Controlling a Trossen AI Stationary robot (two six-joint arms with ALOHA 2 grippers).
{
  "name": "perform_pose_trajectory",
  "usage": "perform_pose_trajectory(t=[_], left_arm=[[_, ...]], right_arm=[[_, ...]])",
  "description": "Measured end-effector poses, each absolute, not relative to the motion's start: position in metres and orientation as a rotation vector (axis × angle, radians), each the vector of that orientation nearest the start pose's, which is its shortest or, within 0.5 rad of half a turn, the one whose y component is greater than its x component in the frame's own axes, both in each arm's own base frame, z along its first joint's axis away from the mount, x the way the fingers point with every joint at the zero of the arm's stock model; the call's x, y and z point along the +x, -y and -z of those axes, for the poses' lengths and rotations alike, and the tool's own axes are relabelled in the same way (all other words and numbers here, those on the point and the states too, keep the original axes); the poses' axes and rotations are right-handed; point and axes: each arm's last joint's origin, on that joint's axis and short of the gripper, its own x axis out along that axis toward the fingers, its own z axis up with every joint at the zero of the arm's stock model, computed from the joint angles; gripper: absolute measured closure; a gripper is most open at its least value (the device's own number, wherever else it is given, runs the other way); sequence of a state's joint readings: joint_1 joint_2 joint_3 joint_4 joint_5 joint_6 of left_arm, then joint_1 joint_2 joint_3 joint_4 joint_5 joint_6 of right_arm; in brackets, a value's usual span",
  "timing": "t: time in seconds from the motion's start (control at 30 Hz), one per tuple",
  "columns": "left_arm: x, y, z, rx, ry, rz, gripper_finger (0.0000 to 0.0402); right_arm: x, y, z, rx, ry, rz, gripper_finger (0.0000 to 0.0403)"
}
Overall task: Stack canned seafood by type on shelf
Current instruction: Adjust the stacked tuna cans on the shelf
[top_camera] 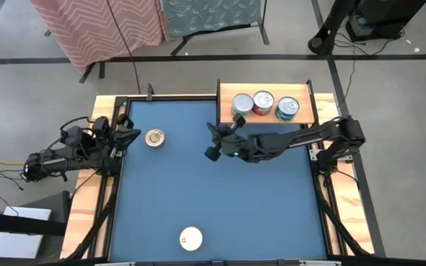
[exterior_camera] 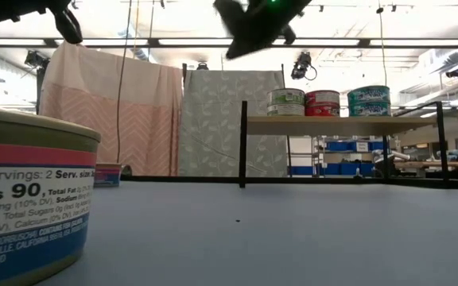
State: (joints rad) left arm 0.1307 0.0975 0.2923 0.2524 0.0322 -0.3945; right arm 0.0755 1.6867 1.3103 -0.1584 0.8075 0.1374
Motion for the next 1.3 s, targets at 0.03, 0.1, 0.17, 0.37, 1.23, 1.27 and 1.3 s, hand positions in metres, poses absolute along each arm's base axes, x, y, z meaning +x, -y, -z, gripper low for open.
perform_pose_trajectory(t=[0.03, 0.1, 0.17, 0.37, 1.23, 1.27, 1.3], left_arm=[[0.072, -0.009, -0.278, -0.351, 0.466, -0.006, 0.0398], [0.071, -0.008, -0.280, -0.349, 0.486, -0.002, 0.0398], [0.071, -0.008, -0.280, -0.348, 0.492, 0.000, 0.0398], [0.071, -0.008, -0.281, -0.351, 0.502, 0.005, 0.0397], [0.070, -0.008, -0.282, -0.380, 0.508, 0.015, 0.0397], [0.070, -0.008, -0.282, -0.380, 0.508, 0.015, 0.0397], [0.070, -0.008, -0.282, -0.380, 0.508, 0.015, 0.0397]], right_arm=[[0.381, -0.004, -0.282, -0.106, -0.428, 0.785, 0.0399], [0.387, 0.004, -0.276, -0.108, -0.403, 0.858, 0.0399], [0.391, 0.013, -0.272, -0.093, -0.377, 0.913, 0.0399], [0.404, 0.044, -0.253, 0.070, -0.276, 1.017, 0.0397], [0.405, 0.101, -0.270, 0.246, 0.034, 1.134, 0.0400], [0.407, 0.101, -0.272, 0.266, 0.051, 1.055, 0.0400], [0.410, 0.101, -0.273, 0.277, 0.072, 1.001, 0.0400]])
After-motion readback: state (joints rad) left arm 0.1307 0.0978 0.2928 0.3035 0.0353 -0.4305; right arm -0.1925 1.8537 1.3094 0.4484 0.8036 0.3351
